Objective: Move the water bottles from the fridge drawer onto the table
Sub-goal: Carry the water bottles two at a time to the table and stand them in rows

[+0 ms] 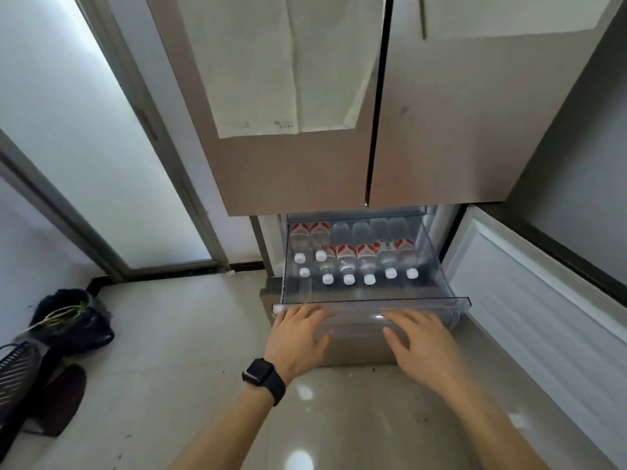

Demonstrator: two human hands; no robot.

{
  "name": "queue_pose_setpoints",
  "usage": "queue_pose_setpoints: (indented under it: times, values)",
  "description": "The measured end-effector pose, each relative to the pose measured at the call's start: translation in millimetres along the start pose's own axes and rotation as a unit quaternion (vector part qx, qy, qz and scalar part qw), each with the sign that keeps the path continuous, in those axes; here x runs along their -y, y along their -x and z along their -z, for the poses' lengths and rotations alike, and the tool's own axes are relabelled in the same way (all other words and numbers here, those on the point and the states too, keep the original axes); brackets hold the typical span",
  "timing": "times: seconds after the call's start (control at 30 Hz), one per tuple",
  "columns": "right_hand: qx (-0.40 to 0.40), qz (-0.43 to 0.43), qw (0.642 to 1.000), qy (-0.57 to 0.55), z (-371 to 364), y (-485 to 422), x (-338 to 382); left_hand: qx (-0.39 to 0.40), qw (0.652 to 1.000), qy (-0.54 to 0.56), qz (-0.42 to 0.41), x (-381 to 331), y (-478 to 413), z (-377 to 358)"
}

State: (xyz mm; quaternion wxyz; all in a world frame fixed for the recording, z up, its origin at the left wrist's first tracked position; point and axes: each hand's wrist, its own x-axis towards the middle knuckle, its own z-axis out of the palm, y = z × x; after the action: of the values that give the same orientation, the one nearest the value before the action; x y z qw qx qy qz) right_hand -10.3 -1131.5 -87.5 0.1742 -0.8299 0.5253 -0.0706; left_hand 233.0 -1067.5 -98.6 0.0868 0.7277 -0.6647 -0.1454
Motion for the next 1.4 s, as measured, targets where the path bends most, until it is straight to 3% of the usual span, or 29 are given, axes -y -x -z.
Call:
queue_pose_setpoints:
  times: [0.13,0.27,0.37,0.47,0.6,0.77,0.9,1.03,1.1,1.2,1.37,1.4]
  values:
    - [0.043,0.037,0.998,-0.001,-4,-48,-12,0.024,0.998,0.035,0.051,6,-33,-12]
    - [0.080,0.056,0.995,-0.024,-13,-98,-9,0.001,0.976,0.180,0.126,16,-76,-19]
    - [0.103,0.039,0.988,-0.109,-25,-138,3,-0.017,0.927,0.314,0.207,28,-117,-24]
    - [0.108,-0.021,0.970,-0.215,-40,-178,17,-0.026,0.849,0.444,0.285,43,-156,-29]
    - [0.128,-0.140,0.919,-0.345,-66,-224,34,0.003,0.759,0.546,0.355,63,-197,-32]
    - [0.157,-0.246,0.837,-0.463,-101,-277,42,0.010,0.699,0.592,0.401,84,-235,-42]
    - [0.191,-0.308,0.748,-0.556,-98,-303,61,0.002,0.658,0.629,0.413,94,-252,-50]
    - [0.200,-0.330,0.703,-0.597,-104,-312,62,-0.017,0.624,0.664,0.412,97,-257,-53]
    - [0.195,-0.334,0.699,-0.602,-107,-311,58,-0.028,0.617,0.677,0.400,95,-255,-53]
    - [0.188,-0.315,0.724,-0.583,-104,-303,49,-0.036,0.611,0.691,0.385,87,-248,-51]
    - [0.165,-0.249,0.771,-0.562,-87,-282,38,-0.087,0.642,0.642,0.410,67,-231,-48]
    - [0.153,-0.241,0.779,-0.558,-84,-275,35,-0.112,0.662,0.602,0.432,64,-225,-47]
